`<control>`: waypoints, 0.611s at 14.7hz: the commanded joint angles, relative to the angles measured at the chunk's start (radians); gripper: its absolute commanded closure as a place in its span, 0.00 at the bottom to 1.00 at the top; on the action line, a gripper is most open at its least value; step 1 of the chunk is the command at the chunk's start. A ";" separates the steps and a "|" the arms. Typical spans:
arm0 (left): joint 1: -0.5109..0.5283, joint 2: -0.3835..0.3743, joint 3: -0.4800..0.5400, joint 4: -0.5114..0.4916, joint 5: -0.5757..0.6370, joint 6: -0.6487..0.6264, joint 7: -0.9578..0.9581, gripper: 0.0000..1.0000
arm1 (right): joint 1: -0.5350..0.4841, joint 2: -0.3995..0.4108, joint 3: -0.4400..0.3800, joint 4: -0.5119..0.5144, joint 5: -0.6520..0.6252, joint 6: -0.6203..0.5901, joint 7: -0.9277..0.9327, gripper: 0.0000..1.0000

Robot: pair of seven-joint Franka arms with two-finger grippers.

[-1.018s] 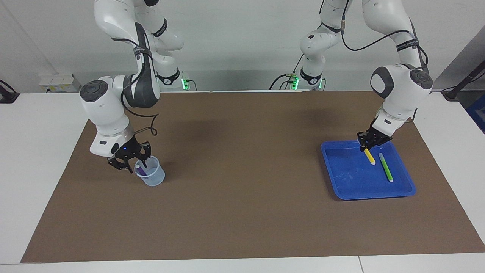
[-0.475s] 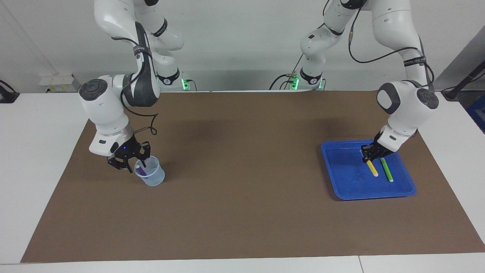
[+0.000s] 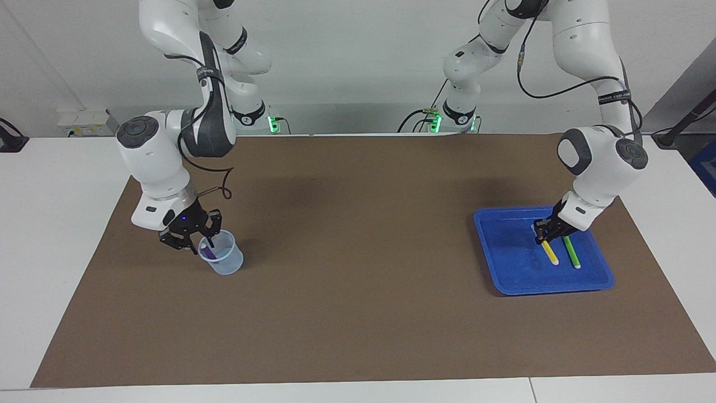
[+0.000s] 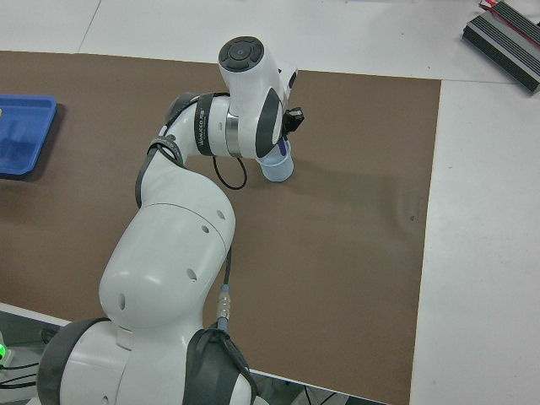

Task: Right arm passes pens to left for tray arrangement
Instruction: 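Release the yellow pen in the tray while the right gripper grasps the purple pen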

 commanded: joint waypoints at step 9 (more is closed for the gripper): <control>-0.020 0.027 0.006 -0.001 0.042 -0.002 -0.075 1.00 | -0.006 -0.033 0.021 0.146 0.042 -0.188 0.003 1.00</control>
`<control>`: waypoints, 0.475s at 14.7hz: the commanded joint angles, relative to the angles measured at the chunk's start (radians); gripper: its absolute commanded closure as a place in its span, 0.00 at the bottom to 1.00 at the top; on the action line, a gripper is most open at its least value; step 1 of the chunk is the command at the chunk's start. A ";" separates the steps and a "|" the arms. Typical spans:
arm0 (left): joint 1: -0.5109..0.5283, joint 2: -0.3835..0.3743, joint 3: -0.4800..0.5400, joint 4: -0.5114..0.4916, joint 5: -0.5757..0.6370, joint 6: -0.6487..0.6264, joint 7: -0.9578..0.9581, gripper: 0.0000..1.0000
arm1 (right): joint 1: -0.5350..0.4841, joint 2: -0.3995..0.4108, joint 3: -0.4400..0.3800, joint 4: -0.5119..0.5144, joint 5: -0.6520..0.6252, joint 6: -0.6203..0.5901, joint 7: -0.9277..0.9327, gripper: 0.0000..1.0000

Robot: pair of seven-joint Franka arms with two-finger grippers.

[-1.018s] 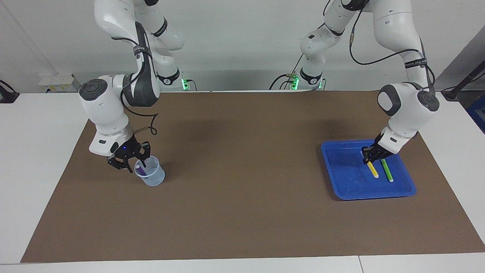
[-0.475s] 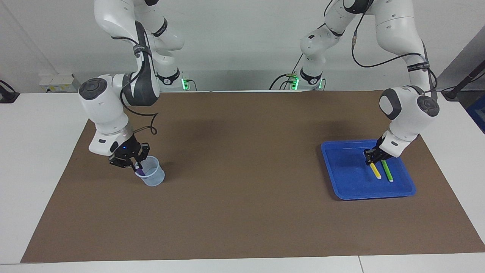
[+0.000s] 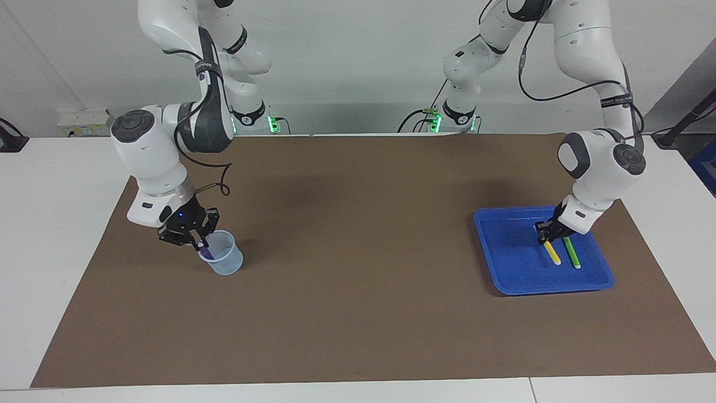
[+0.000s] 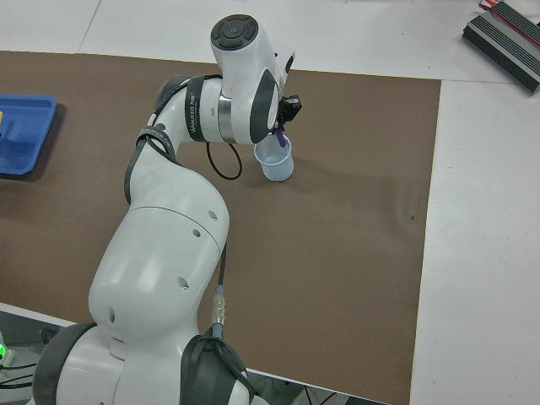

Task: Right arm passes pens to left for tray arrangement
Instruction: 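Release the yellow pen in the tray while the right gripper grasps the purple pen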

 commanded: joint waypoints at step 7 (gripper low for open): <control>-0.005 0.014 0.006 0.000 0.071 0.006 -0.032 1.00 | 0.017 -0.049 0.018 0.168 0.101 -0.241 0.102 1.00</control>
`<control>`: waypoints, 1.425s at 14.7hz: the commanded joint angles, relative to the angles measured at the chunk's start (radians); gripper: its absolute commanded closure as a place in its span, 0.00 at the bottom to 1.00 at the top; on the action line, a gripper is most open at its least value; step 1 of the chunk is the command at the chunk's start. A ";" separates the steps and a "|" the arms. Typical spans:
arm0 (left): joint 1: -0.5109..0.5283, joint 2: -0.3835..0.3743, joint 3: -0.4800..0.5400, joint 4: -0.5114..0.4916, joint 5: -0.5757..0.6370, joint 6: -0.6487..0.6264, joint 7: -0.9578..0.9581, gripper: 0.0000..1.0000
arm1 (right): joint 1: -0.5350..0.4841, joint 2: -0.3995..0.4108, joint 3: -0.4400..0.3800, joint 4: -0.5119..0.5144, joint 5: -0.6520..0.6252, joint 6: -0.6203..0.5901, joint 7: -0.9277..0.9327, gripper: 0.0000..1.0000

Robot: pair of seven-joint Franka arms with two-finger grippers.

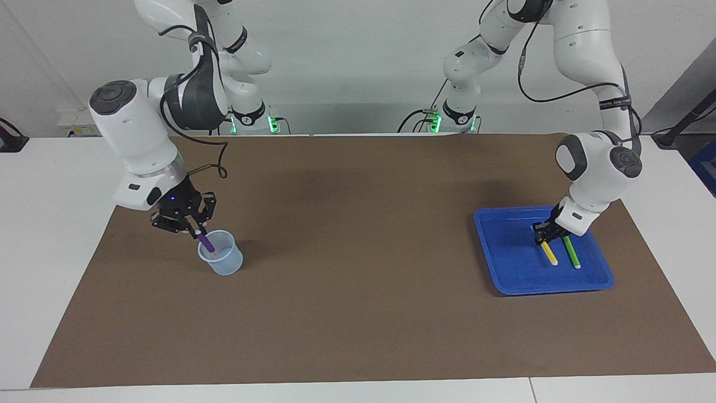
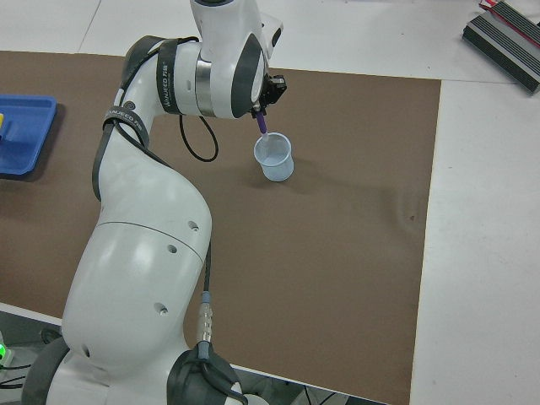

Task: Right arm passes pens to left for tray arrangement
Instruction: 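Release the yellow pen in the tray while the right gripper grasps the purple pen, then lift the purple pen from the cup with the right gripper toward the left gripper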

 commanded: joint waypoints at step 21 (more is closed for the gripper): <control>-0.001 0.007 0.005 0.009 0.028 0.041 -0.037 0.39 | 0.106 -0.009 0.196 0.012 0.383 0.084 0.900 1.00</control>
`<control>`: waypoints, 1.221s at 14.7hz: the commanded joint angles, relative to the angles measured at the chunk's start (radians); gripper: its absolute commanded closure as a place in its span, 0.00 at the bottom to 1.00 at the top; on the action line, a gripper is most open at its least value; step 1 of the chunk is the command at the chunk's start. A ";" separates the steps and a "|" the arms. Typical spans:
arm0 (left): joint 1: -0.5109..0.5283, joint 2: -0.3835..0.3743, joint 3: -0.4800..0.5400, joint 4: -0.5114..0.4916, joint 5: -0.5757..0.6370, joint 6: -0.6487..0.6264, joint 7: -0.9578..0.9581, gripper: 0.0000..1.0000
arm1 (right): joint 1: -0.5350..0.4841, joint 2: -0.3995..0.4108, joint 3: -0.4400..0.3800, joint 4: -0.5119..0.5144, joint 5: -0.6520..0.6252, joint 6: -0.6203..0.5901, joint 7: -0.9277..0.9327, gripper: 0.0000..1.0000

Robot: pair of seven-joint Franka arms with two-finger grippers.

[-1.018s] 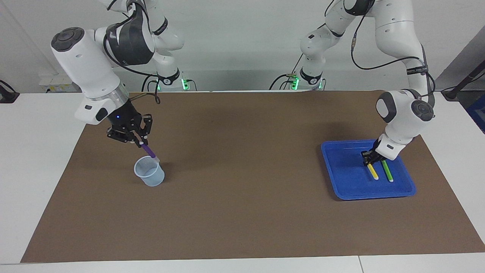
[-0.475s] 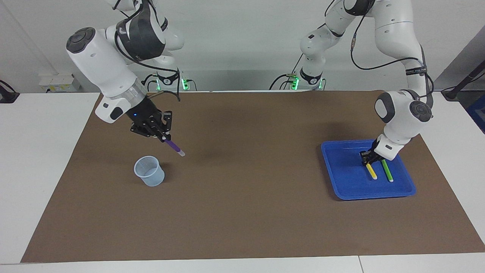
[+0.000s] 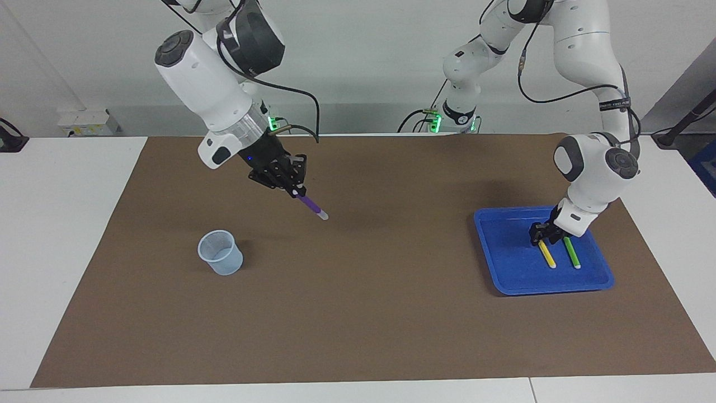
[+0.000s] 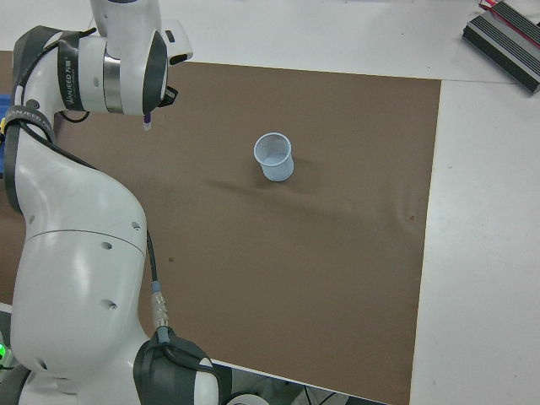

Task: Right arm passes pens to left for tray arrangement
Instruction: 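Lift the purple pen from the cup with the right gripper toward the left gripper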

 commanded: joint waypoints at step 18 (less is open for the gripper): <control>-0.011 -0.049 -0.066 0.171 -0.324 -0.167 0.220 0.14 | 0.184 0.081 0.007 -0.021 0.199 0.308 0.329 1.00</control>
